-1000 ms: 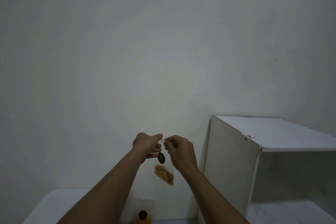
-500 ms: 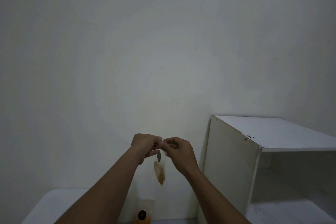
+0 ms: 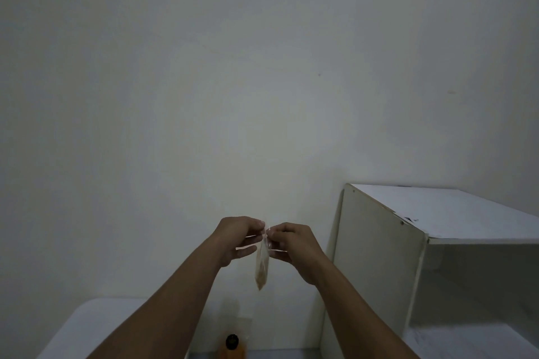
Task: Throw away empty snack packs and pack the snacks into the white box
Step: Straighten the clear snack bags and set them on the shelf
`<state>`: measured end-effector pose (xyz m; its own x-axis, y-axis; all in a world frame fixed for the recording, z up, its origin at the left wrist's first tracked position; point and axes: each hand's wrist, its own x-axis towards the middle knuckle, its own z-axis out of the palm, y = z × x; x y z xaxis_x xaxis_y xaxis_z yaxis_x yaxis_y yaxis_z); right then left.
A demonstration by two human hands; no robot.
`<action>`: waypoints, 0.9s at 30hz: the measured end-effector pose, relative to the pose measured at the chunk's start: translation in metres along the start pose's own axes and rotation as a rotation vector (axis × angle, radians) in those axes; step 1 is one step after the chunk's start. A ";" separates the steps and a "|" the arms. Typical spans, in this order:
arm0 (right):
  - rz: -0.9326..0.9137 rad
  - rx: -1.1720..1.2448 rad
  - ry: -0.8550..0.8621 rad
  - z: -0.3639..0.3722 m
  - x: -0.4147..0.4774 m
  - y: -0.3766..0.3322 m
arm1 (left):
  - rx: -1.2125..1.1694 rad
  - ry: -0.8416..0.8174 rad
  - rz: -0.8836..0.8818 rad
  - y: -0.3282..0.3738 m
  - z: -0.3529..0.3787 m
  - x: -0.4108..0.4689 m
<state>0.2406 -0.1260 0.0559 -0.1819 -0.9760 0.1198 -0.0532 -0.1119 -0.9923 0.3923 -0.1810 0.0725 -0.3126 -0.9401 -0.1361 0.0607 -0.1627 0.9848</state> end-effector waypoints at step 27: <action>0.035 -0.445 0.102 -0.006 0.018 0.132 | 0.183 0.138 -0.024 -0.129 -0.010 0.056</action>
<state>0.2241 -0.1568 -0.0730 -0.2859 -0.9518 0.1109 -0.4576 0.0339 -0.8885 0.3768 -0.2158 -0.0637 -0.1786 -0.9707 -0.1607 -0.1223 -0.1401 0.9826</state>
